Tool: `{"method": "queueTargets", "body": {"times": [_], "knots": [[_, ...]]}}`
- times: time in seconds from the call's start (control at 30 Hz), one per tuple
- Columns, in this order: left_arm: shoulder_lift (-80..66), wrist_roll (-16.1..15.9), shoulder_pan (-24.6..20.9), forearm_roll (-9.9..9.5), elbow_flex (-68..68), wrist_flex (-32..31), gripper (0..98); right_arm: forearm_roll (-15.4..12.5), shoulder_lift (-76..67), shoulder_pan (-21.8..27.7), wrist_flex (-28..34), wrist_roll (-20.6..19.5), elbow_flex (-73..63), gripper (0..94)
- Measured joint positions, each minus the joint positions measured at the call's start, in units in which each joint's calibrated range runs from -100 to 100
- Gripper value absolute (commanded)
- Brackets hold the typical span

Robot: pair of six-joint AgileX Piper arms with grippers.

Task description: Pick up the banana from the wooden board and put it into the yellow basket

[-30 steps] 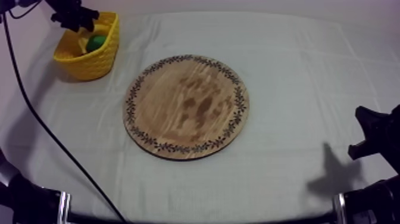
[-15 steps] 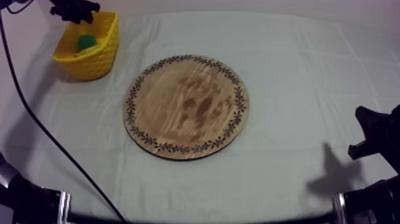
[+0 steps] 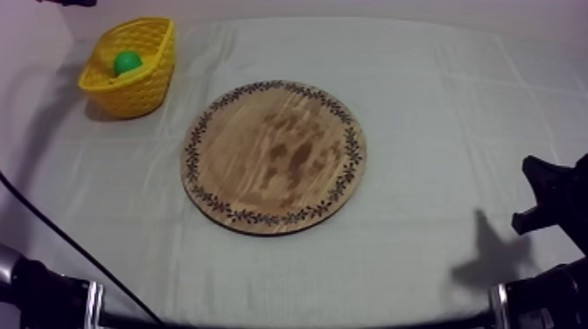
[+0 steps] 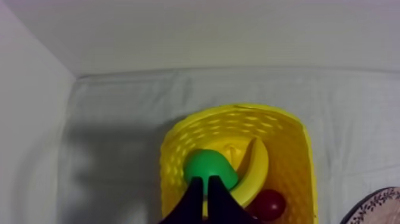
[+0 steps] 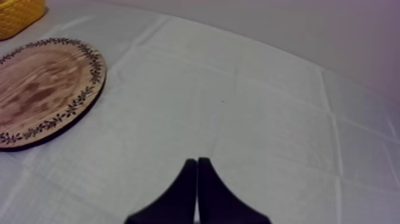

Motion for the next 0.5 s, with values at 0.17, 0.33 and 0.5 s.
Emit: {"method": "queueTargets", "body": {"times": [0.17,0.33,0.5], "knots": [[-9.23,0.11,-0.52,0.11,8.29,-2.0,0.0,0.0,0.0,0.0,0.0,0.0,0.0,0.3],[-20.5,0.87,-0.48,-0.53,19.51,-8.59,0.0,0.0,0.0,0.0,0.0,0.0,0.0,0.3],[-32.96,1.81,-0.54,-0.69,30.38,-14.49,0.0,0.0,0.0,0.0,-0.1,0.0,0.0,0.3]]}}
